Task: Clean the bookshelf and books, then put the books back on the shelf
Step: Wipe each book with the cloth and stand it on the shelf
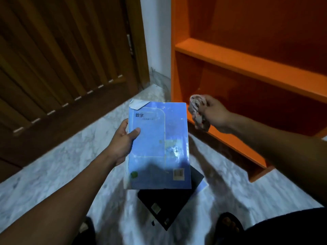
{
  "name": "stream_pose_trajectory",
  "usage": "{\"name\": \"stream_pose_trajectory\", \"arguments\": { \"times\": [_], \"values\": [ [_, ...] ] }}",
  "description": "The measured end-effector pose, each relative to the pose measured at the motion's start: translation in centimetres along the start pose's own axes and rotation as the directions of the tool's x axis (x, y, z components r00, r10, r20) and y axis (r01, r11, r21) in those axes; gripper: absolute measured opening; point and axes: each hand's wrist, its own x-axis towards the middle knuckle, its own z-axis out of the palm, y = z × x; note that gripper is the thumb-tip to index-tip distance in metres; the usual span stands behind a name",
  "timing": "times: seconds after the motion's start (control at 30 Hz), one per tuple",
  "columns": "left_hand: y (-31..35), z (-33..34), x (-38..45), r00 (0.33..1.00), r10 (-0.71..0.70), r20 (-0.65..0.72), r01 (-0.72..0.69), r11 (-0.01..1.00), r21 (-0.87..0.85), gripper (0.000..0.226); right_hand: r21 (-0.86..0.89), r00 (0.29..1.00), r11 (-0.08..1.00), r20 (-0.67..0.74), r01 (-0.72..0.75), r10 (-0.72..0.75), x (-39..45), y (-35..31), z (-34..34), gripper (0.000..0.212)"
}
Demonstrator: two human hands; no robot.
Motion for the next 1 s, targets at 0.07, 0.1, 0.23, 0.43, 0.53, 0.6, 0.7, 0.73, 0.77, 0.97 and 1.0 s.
{"name": "stream_pose_trajectory", "arguments": {
  "times": [0.07, 0.1, 0.23, 0.43, 0.53, 0.6, 0.7, 0.73, 0.77, 0.97, 1.0],
  "values": [
    [2.5, 0.1, -1.3, 1.0, 0.021, -0.021, -0.022, 0.999, -0.048, 0.024, 0.167, 0.996, 0.986, -0.083, -0.005, 0.019, -2.0, -0.7, 1.4, 0.025],
    [3.6, 0.3, -1.9, 0.999, 0.031, -0.03, -0.033, 0.997, -0.067, 0.025, 0.283, 0.995, 0.958, -0.079, -0.039, 0.064, -3.0, -1.2, 2.1, 0.028],
    [7.5, 1.3, -4.5, 0.996, 0.065, -0.065, -0.073, 0.99, -0.117, 0.028, 0.535, 0.988, 0.831, 0.107, -0.152, 0.112, -5.8, -3.2, 3.7, 0.028],
    [11.5, 2.0, -8.8, 0.994, 0.072, 0.077, -0.058, 0.983, -0.173, 0.039, 0.572, 0.989, 0.814, -0.029, -0.1, 0.143, -6.5, -5.1, 3.3, 0.053],
    [11.3, 2.1, -10.8, 0.984, 0.1, 0.147, -0.07, 0.978, -0.194, 0.047, 0.615, 0.994, 0.785, -0.015, -0.072, 0.104, -6.9, -6.1, 3.8, 0.032],
    [10.3, 1.9, -11.5, 0.986, 0.135, 0.095, -0.12, 0.981, -0.15, 0.051, 0.606, 0.997, 0.794, -0.017, -0.046, 0.07, -7.0, -6.2, 4.4, 0.037],
    [9.2, 1.2, -11.6, 0.979, 0.193, 0.068, -0.189, 0.98, -0.066, 0.05, 0.473, 0.999, 0.881, -0.024, -0.015, 0.03, -7.7, -6.5, 4.7, 0.041],
    [9.1, 0.9, -11.5, 0.977, 0.2, 0.069, -0.196, 0.979, -0.055, 0.048, 0.431, 0.998, 0.902, -0.046, -0.01, 0.033, -7.9, -6.7, 4.7, 0.04],
    [9.2, 0.5, -11.4, 0.977, 0.204, 0.068, -0.201, 0.978, -0.054, 0.046, 0.396, 0.995, 0.918, -0.094, 0.003, 0.038, -8.1, -6.9, 4.7, 0.039],
    [9.8, -0.4, -10.9, 0.964, 0.254, 0.084, -0.252, 0.967, -0.028, 0.036, -0.112, 0.824, 0.918, -0.411, 0.381, -0.391, -6.3, -8.7, 3.6, 0.031],
    [9.9, -0.4, -10.8, 0.961, 0.262, 0.088, -0.261, 0.965, -0.022, 0.035, -0.253, 0.768, 0.863, -0.394, 0.437, -0.505, -5.7, -9.5, 3.4, 0.033]
  ]
}}
